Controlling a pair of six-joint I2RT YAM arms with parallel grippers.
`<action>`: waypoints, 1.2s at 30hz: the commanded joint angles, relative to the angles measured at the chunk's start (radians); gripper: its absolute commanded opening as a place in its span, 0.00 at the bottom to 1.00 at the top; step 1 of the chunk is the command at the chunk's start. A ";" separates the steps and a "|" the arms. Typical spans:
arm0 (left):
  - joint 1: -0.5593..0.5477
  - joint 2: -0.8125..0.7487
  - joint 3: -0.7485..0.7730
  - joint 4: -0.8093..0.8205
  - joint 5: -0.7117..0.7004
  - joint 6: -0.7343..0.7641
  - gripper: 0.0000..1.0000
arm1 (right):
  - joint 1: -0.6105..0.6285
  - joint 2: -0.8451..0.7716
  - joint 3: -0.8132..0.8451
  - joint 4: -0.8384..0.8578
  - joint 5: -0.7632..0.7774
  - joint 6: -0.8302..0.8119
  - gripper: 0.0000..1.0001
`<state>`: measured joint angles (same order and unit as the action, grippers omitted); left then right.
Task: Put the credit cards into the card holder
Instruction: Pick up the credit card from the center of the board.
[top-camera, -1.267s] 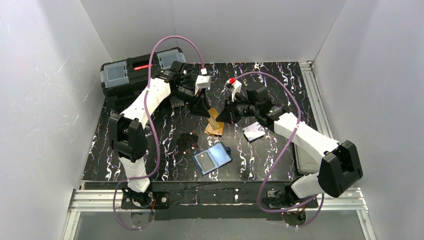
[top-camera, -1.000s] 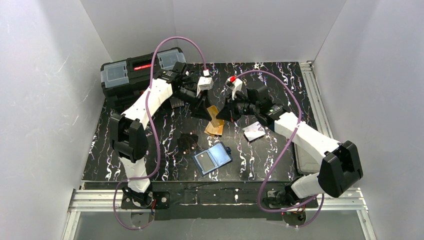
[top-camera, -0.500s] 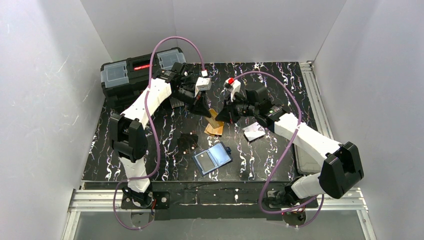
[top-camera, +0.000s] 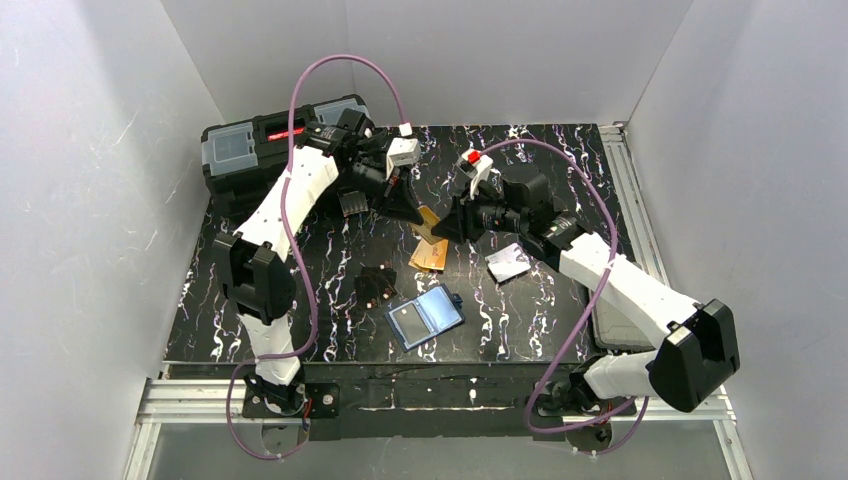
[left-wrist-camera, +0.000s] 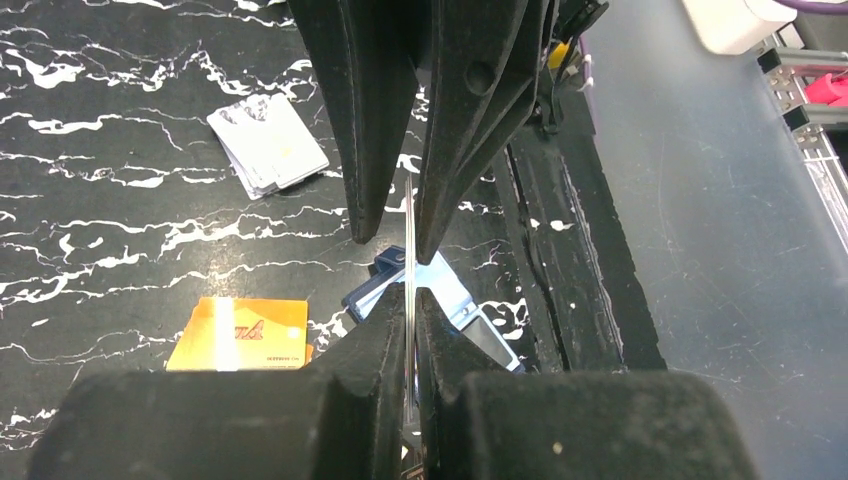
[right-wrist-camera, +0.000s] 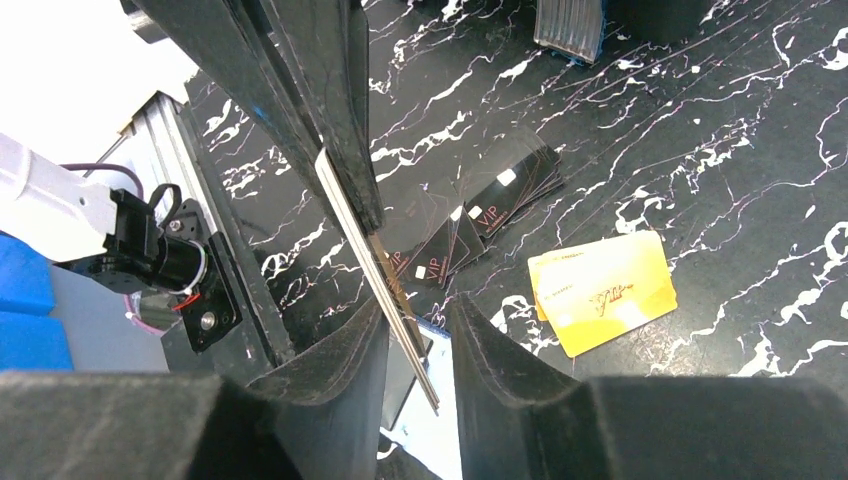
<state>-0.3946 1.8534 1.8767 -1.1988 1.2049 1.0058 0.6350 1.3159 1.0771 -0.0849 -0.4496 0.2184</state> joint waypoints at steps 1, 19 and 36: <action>0.007 -0.008 0.055 -0.078 0.101 -0.046 0.00 | -0.006 -0.024 -0.023 0.058 0.012 0.011 0.36; 0.006 -0.030 0.063 -0.145 0.084 -0.026 0.00 | -0.026 -0.089 -0.016 0.009 0.080 -0.013 0.14; 0.005 0.001 0.099 -0.361 0.058 0.167 0.00 | -0.031 -0.017 0.143 -0.051 0.053 -0.058 0.17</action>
<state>-0.3828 1.8626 1.9591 -1.3834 1.2526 1.1343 0.6399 1.2991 1.1442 -0.1791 -0.5106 0.1925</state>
